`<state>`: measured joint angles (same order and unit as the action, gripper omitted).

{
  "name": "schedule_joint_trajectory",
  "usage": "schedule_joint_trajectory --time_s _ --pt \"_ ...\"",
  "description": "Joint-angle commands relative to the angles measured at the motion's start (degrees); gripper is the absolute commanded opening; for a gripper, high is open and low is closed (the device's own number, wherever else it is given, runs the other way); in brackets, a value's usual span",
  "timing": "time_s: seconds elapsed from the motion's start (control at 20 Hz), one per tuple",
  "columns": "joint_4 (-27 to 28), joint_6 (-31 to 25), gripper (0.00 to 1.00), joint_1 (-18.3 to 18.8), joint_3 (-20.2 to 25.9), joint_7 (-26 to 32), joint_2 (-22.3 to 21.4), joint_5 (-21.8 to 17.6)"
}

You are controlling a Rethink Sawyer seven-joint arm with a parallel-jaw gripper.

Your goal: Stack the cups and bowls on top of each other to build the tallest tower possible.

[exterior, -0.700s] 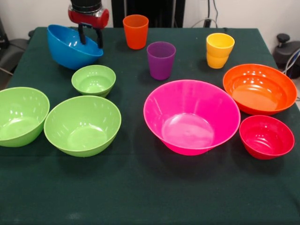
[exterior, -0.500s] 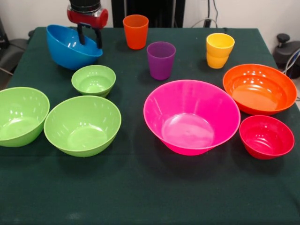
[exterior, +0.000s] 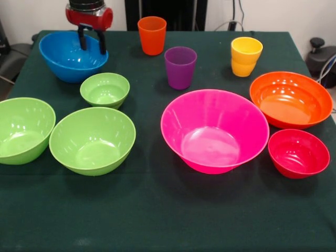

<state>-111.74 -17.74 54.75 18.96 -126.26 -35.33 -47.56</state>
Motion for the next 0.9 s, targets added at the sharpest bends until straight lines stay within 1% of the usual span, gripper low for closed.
schedule_joint_trajectory --time_s 0.05,0.2,0.5,0.7,0.8,0.85,0.9 --pt "-0.58 -7.73 1.00 -0.33 8.82 13.24 -2.26 1.08" --pt "-0.27 -8.66 1.00 -0.09 9.59 13.63 -2.27 0.69" --pt "0.62 -10.11 1.00 0.44 11.09 15.21 -0.73 -0.73" --pt "1.18 -9.56 1.00 0.45 11.53 14.78 0.53 -2.47" --pt "1.65 -9.65 1.00 0.36 11.59 14.58 1.49 -3.03" --pt "1.77 -10.79 1.00 0.54 11.63 14.79 2.22 -2.56" --pt "1.88 -10.40 1.00 0.22 11.40 14.21 2.25 -2.98"
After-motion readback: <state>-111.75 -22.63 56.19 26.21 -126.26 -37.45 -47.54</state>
